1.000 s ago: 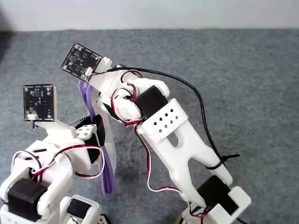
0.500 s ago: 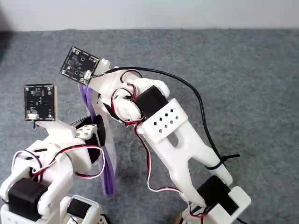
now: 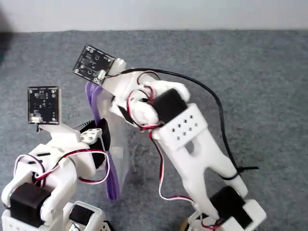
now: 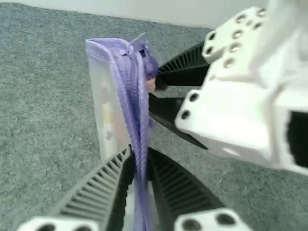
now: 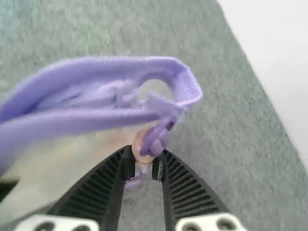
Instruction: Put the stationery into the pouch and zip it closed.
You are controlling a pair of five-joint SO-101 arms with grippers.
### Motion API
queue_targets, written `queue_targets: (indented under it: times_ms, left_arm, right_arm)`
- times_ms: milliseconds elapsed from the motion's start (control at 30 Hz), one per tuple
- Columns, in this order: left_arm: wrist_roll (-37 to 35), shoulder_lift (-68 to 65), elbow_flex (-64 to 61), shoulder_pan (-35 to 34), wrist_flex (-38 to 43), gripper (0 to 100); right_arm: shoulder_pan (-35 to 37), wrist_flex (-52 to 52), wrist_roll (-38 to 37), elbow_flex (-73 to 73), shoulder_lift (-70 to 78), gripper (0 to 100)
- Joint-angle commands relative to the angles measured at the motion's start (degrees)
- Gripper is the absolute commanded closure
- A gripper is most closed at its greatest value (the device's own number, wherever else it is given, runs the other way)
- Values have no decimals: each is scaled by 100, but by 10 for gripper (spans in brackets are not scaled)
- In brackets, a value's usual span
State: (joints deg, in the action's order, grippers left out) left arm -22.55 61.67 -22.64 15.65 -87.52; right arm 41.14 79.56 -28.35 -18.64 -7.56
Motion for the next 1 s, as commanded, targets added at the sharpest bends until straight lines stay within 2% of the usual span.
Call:
queue_targets:
  times_ms: [0,133,200,500,633,867,967]
  left_arm:
    - [220,53,75,35,255,929]
    - [-53,53,180,26,237,739]
    - [-176,53,338,26,255,680]
    - [-176,35,497,26,334,675]
    - [-97,26,497,26,334,735]
    - [527,53,505,44,290,926]
    - [651,53,541,70,229,963]
  right_arm:
    - [-40,321,-35,-79,-523,991]
    - [-22,637,-35,-79,-752,991]
    - [-22,716,-35,-79,-822,991]
    - [189,1015,-35,-79,-1349,991]
    - [312,1112,-35,-79,-1481,991]
    - [295,1059,-35,-70,-1464,991]
    - [277,1051,-35,-70,-1464,991]
